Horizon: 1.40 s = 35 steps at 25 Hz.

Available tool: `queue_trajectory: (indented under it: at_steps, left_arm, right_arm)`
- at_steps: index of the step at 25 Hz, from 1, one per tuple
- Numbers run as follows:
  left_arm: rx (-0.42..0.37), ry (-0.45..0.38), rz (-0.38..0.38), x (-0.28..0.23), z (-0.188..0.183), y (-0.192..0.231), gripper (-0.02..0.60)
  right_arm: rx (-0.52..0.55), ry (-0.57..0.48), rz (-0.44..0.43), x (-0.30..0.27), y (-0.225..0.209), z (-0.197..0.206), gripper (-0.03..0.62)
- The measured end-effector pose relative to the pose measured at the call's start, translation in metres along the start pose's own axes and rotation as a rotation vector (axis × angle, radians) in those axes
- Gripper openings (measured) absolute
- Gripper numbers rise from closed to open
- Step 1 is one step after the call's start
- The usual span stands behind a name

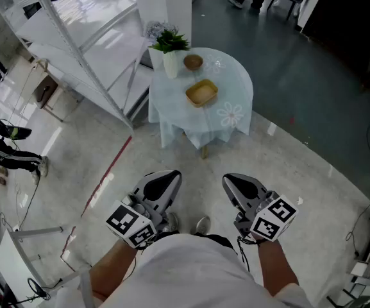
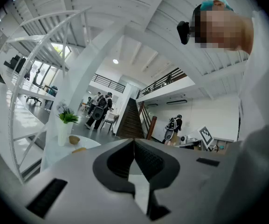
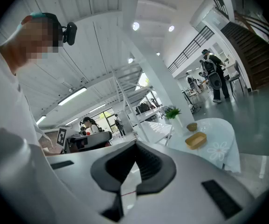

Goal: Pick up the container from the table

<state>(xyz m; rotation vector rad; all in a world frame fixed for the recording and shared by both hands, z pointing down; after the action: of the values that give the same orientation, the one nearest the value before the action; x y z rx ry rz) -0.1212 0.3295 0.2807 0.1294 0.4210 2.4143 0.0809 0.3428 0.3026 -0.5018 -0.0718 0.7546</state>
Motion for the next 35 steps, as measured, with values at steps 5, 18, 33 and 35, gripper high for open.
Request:
queue_trajectory:
  at_steps: [5,18,33,35]
  left_arm:
    - [-0.001,-0.003,-0.004,0.001,0.002,-0.004,0.021]
    - [-0.005,-0.004,-0.019,-0.004,0.016,-0.036,0.021]
    - [-0.007,-0.012,-0.051,-0.006,0.034,-0.073,0.021]
    - [-0.005,-0.015,-0.060,-0.004,0.035,-0.075,0.021]
  right_arm:
    - [0.003,0.001,-0.009,0.003,0.001,0.001,0.020]
    - [0.019,-0.001,-0.009,0.035,-0.001,0.005,0.020]
    - [0.010,-0.007,-0.029,0.076,-0.009,0.014,0.020]
    - [0.013,-0.004,-0.032,0.079,-0.008,0.014,0.020]
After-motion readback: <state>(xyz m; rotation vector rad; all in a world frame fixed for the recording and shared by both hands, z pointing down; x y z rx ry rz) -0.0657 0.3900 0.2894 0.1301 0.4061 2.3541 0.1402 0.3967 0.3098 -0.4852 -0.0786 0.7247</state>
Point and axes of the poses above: the fingertips, and each gripper's own axes: x backward along the fingers, y to its left, z out of its underside, the point moved 6 cm from there along x, backward along the fingers, and after that the axes turned 4 degrees about -y, right-handed, at the moved point
